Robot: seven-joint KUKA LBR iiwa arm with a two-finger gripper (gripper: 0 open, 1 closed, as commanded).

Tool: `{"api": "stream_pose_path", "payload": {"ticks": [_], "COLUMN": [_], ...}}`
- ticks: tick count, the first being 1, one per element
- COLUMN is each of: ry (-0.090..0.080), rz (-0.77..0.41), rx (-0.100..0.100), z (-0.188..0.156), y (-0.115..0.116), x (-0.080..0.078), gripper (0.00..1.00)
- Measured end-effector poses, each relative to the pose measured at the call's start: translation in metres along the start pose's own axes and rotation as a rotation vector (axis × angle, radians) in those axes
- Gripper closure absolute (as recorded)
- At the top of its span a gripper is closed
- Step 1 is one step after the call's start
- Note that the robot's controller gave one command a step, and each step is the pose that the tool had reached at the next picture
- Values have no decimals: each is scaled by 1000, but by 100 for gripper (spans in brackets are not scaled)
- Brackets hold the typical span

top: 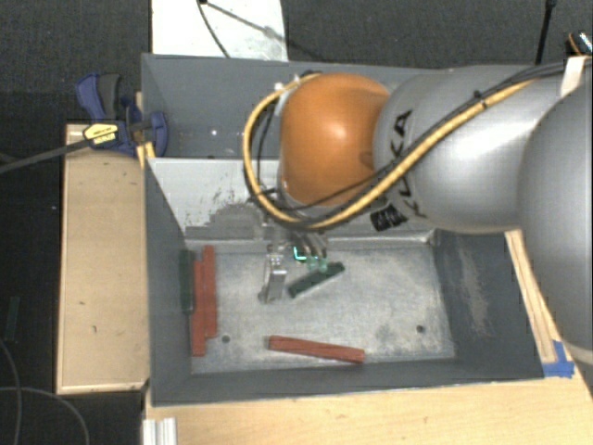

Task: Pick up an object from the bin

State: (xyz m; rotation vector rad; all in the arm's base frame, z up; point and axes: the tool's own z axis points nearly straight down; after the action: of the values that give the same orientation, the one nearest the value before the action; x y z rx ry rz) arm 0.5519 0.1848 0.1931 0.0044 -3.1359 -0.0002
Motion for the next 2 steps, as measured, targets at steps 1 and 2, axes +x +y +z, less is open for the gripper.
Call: {"api": "stream_pose_path", "payload": {"ticks": [1,2], "ry": [-2,-5], "rz": [-28,35], "rx": [4,3], "z": [66,104], "y": [-60,-183], "x": [-35,-30], "gripper": [0,0]}}
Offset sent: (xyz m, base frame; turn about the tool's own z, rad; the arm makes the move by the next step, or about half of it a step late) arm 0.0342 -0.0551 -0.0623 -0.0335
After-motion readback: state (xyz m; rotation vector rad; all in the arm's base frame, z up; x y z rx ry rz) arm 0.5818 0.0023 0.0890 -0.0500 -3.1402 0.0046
